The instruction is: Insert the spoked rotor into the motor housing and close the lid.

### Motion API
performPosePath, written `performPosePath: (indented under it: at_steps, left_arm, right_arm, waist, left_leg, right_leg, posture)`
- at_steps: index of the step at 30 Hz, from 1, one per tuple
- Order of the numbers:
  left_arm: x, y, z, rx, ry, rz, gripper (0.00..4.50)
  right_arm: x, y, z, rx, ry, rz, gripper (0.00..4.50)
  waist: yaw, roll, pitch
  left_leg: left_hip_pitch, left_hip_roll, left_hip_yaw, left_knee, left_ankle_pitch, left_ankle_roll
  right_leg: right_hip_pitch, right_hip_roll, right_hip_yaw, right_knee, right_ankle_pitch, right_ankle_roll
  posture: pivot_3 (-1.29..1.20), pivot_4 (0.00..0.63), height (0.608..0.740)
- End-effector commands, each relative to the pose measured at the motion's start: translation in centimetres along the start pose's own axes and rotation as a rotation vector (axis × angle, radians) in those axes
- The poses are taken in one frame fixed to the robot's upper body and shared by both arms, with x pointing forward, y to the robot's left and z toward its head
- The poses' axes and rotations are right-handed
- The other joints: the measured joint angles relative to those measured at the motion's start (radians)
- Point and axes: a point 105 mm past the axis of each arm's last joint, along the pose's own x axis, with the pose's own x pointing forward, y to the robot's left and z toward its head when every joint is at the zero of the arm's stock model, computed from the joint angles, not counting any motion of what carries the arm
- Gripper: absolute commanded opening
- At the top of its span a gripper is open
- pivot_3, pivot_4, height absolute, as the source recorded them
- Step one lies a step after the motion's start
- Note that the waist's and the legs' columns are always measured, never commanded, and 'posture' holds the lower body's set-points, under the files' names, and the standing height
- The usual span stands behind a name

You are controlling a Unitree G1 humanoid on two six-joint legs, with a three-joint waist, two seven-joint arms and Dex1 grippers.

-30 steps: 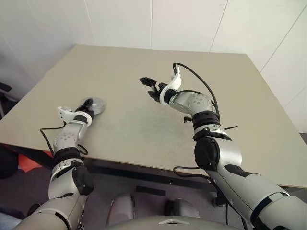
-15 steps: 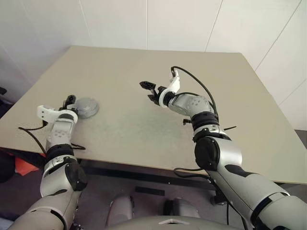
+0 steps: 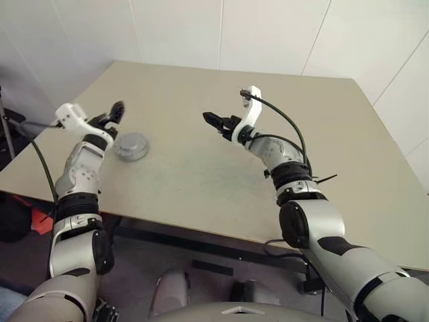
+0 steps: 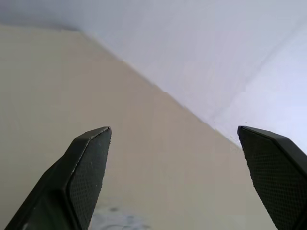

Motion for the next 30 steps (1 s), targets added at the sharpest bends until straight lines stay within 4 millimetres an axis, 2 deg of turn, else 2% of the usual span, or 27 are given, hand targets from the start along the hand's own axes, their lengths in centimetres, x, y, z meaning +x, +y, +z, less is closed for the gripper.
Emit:
performPosePath:
  at_steps: [1,5,7,9,11,15,20,30]
  left_arm:
    - [-0.5,-5.8,-2.9,0.188,0.18,-0.3,4.47]
    - [-1.9,-8.8,-7.3,0.288,0.342,-0.471,4.47]
    - [-1.9,-9.8,-8.3,0.341,0.319,-0.509,4.47]
    - [-1.8,-10.6,-8.9,0.389,0.275,-0.528,4.47]
    - [-1.8,-10.8,-9.9,0.398,0.288,-0.538,4.47]
    - [-1.8,-10.0,-12.0,0.479,0.326,-0.515,4.47]
    - [-1.8,-10.0,-12.2,0.462,0.316,-0.521,4.47]
    - [-2.2,-9.6,-10.9,0.437,0.285,-0.527,4.47]
  right_arm:
    - [-1.5,-0.3,1.9,-0.264,-0.035,0.065,4.5]
    - [-3.8,-1.4,1.6,-0.497,-0.041,0.098,4.5]
    - [-5.0,-2.6,1.5,-0.549,-0.042,0.07,4.5]
    - [-6.1,-2.7,0.6,-0.594,-0.004,0.131,4.5]
    - [-7.0,-2.5,-0.5,-0.613,0.052,0.201,4.5]
    - [-8.0,-2.1,-1.8,-0.638,0.117,0.276,4.5]
    - [-7.7,-2.0,-1.3,-0.631,0.103,0.265,4.5]
    - [-7.9,-3.5,-1.6,-0.63,0.144,0.21,4.5]
  waist:
    - [-0.005,0.0,0.0]
    - [-0.016,0.0,0.0]
    - [-0.023,0.0,0.0]
    - [-0.028,0.0,0.0]
    - [-0.031,0.0,0.0]
    - [-0.036,0.0,0.0]
    - [-0.031,0.0,0.0]
    - [-0.031,0.0,0.0]
  left_leg:
    - [0.0,0.0,0.0,0.0,0.0,0.0]
    - [0.002,0.002,0.0,0.0,0.0,0.0]
    - [0.002,0.003,0.0,0.0,0.0,0.0]
    - [0.002,0.002,0.0,0.001,0.001,0.001]
    - [0.001,0.002,0.0,0.003,0.0,0.003]
    - [0.002,0.003,0.0,0.005,-0.002,0.006]
    - [0.001,0.003,0.0,0.008,-0.002,0.01]
    - [0.002,0.004,0.0,0.011,-0.004,0.012]
  right_leg:
    - [0.0,0.0,0.0,0.0,-0.001,-0.001]
    - [0.0,0.003,0.0,0.001,-0.003,-0.004]
    - [0.0,0.003,0.0,0.002,-0.003,-0.005]
    - [0.0,0.003,0.0,0.002,-0.003,-0.005]
    - [0.0,0.003,0.0,0.002,-0.003,-0.005]
    - [0.002,0.003,0.0,0.002,-0.003,-0.005]
    - [0.002,0.003,0.0,0.003,-0.002,-0.005]
    - [0.005,0.002,0.0,0.003,-0.002,-0.006]
  posture:
    - [0.0,0.0,0.74]
    - [0.0,0.0,0.74]
    - [0.0,0.0,0.74]
    - [0.0,0.0,0.74]
    - [0.0,0.0,0.74]
    - [0.0,0.0,0.74]
    - [0.0,0.0,0.74]
    - [0.0,0.0,0.74]
